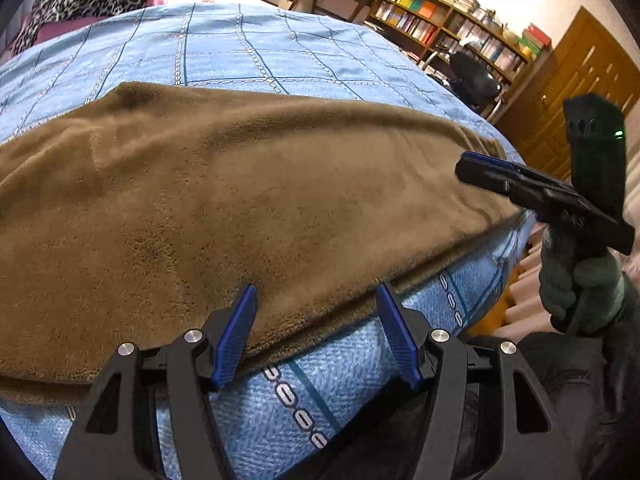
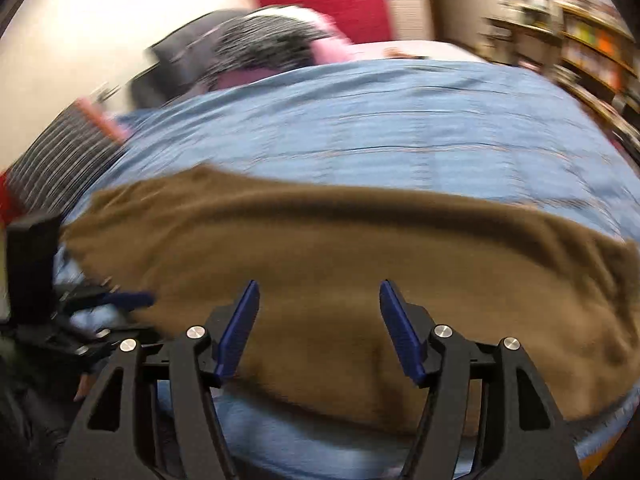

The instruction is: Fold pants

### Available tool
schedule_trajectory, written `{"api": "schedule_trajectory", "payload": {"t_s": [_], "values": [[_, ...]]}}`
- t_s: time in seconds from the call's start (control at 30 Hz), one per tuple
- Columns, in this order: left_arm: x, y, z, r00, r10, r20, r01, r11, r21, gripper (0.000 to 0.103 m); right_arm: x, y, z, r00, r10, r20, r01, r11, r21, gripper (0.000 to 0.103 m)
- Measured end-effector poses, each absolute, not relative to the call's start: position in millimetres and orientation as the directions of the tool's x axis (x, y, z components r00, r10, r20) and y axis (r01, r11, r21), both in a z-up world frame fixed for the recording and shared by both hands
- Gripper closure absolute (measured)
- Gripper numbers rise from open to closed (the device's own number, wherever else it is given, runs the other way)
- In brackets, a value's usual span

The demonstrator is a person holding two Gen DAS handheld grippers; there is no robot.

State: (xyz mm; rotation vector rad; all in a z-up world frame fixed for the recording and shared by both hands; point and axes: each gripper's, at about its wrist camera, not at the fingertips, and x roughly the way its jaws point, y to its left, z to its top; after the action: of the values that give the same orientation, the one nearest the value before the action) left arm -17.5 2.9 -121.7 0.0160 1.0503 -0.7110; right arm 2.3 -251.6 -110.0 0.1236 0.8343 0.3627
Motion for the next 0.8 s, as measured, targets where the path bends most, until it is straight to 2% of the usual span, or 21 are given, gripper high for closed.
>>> {"api": "schedule_trajectory", "payload": {"t_s": [0.13,0.3,0.43,0.5,0.53,0.57,0.6,0.63,0.7,0.8], "values": [[-19,0,-122,0.311,-0.515,-0.799,0.542,0.787,-0.296,0.041,-13,-221,-111,0.565,0.419,-0.711,-0.398,0.893,0.210,0.039],[-22,-8,-121,0.361,-0.453,-0.815,0.555,0.807,-0.202,0.042,-21,-201,-125,0.550,0.376,-0.746,-0.449,0.886,0.116,0.039],[-28,-16,-124,0.381,-0.408,-0.830,0.591,0.798,-0.120,0.056,-27,-192,-136,0.550,0.351,-0.758,-0.489,0.871,0.048,0.039],[-30,-20,-123,0.387,-0.400,-0.831,0.610,0.787,-0.095,0.067,-28,-186,-140,0.560,0.331,-0.760,-0.497,0.867,0.011,0.040],[-30,-21,-123,0.387,-0.399,-0.831,0.615,0.783,-0.090,0.069,-27,-185,-142,0.563,0.322,-0.761,-0.497,0.868,-0.001,0.044],[-30,-22,-123,0.386,-0.398,-0.833,0.616,0.783,-0.088,0.077,-25,-184,-143,0.561,0.319,-0.764,-0.496,0.868,-0.002,0.050],[-30,-23,-124,0.385,-0.395,-0.834,0.617,0.782,-0.086,0.084,-23,-185,-145,0.558,0.316,-0.768,-0.491,0.871,0.002,0.061],[-30,-23,-124,0.384,-0.392,-0.836,0.618,0.782,-0.083,0.086,-22,-185,-145,0.555,0.319,-0.768,-0.491,0.871,0.008,0.072],[-31,-23,-123,0.379,-0.398,-0.836,0.623,0.777,-0.087,0.092,-21,-184,-143,0.553,0.333,-0.764,-0.497,0.867,0.019,0.087],[-34,-21,-120,0.375,-0.409,-0.832,0.632,0.769,-0.093,0.097,-24,-187,-137,0.541,0.367,-0.756,-0.511,0.858,0.051,0.094]]}}
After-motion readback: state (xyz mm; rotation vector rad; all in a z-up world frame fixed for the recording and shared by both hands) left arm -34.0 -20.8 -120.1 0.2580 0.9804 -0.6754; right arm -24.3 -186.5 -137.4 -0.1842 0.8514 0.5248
